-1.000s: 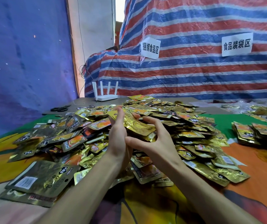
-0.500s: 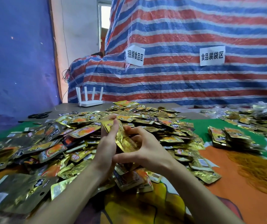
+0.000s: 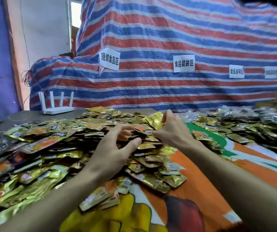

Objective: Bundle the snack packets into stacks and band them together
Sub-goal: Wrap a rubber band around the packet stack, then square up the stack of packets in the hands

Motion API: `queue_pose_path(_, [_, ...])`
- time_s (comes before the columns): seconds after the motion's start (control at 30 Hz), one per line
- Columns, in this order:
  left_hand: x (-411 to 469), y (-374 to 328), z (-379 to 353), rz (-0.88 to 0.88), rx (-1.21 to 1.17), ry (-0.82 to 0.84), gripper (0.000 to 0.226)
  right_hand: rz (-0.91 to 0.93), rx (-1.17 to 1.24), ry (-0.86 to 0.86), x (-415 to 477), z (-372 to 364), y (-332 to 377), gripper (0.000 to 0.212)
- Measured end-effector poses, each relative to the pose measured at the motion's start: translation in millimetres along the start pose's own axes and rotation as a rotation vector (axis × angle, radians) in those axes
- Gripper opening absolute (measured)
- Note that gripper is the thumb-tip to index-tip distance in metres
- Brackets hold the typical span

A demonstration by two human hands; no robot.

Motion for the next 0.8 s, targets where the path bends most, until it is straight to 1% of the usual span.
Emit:
queue_pose_path(0.1, [-2.1, -8.6, -16.9, -0.071, 0.002, 0.055, 0.018, -0.06, -0.196, -0.007, 22.2, -5.0, -40.8, 0.045])
queue_pose_path(0.2, [-6.3, -6.3, -24.0, -0.138, 0.032, 0.127, 0.007, -0.082, -0.267, -0.005, 38.8, -16.7, -66.3, 0.046])
queue_pose_path(0.23, [-7.8, -4.3, -23.7, -0.156, 0.044, 0.151, 0.004, -0.076, -0.297, -0.018, 44.3, -21.2, -71.3, 0.043])
queue_pose_path(0.33, [-11.5, 4.7, -17.0, -0.194, 0.101, 0.205, 0.006, -0.094, -0.435, -0.044, 58.9, -34.4, -88.8, 0.036])
queue_pose_path(0.37, [-12.6, 7.9, -13.2, -0.193, 0.124, 0.219, 0.008, -0.116, -0.497, -0.017, 60.6, -39.4, -96.0, 0.038])
queue_pose_path(0.43, [-13.4, 13.8, -4.1, -0.179, 0.161, 0.226, 0.008, -0.181, -0.633, 0.102, 59.3, -51.7, -109.7, 0.051])
queue_pose_path(0.5, [-10.7, 19.2, 6.0, -0.162, 0.187, 0.204, 0.008, -0.254, -0.677, 0.197, 54.3, -62.0, -116.9, 0.059])
queue_pose_path(0.57, [-7.5, 23.4, 16.6, -0.133, 0.202, 0.17, 0.008, -0.254, -0.666, 0.203, 49.4, -68.4, -111.5, 0.058])
queue_pose_path(0.67, [-3.9, 28.6, 33.6, -0.107, 0.267, 0.131, 0.013, -0.155, -0.601, 0.143, 44.2, -69.9, -81.3, 0.063])
queue_pose_path(0.73, [-3.1, 31.0, 46.5, -0.068, 0.324, 0.129, 0.018, -0.066, -0.425, 0.095, 37.6, -63.9, -49.3, 0.061])
queue_pose_path(0.8, [-3.3, 31.7, 63.7, -0.02, 0.407, 0.14, 0.024, 0.043, -0.17, 0.093, 27.2, -51.2, -12.2, 0.057])
Point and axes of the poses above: each hand's wrist, its own x-axis towards the middle knuckle, its own z-axis out of the back of the hand, y = z × x, the point moved 2 cm from there along x, towards the middle knuckle, and after that the axes turned 14 degrees about -y, right-handed, at the moved point
